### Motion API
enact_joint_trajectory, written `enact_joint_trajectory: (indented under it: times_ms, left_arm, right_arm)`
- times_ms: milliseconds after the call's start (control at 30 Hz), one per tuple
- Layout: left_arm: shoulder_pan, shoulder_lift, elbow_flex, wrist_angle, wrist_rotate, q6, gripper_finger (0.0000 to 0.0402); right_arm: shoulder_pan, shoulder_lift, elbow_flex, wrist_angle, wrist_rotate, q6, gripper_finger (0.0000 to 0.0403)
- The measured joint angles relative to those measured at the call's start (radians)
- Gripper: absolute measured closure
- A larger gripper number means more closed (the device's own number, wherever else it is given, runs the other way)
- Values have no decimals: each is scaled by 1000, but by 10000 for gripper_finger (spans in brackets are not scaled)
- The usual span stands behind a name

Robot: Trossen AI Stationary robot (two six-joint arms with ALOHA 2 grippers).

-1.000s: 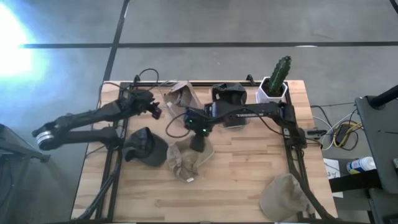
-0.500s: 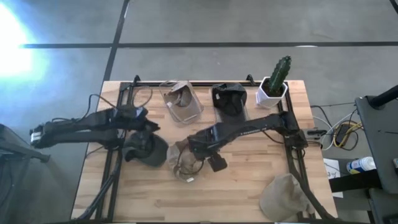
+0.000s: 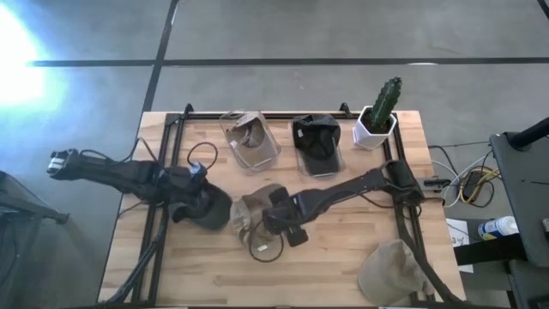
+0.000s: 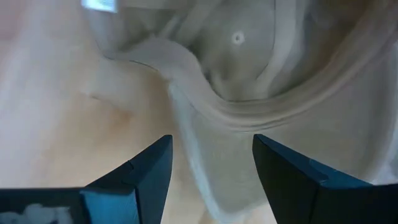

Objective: Pick & Place hat
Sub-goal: Put the left brown cap into the left transparent bin

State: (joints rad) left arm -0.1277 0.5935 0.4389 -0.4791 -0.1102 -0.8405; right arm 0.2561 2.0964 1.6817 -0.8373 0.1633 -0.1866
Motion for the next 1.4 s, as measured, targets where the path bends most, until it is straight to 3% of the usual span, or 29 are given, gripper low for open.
enact_joint_trajectory:
  times_ms: [67,600,767,1000,1267,1400]
  left_arm:
    - [-16,8,-1,-1,-7,-21,252]
    - [-34,49,-1,56,-27,-130,252]
    - [-34,65,-1,60,-27,-167,252]
    - [-34,85,-1,60,-27,-220,252]
    - [-41,84,-2,106,-27,-231,252]
    - [-67,75,-2,228,-27,-192,252]
  right_arm:
    - [13,0,-23,22,45,-1,184]
    - [5,0,-184,197,49,216,189]
    - [-25,0,-181,198,48,307,242]
    - [-74,-41,-158,201,-24,371,375]
    - [-161,-231,-153,196,-201,541,388]
    - [-208,-350,-153,202,-202,655,389]
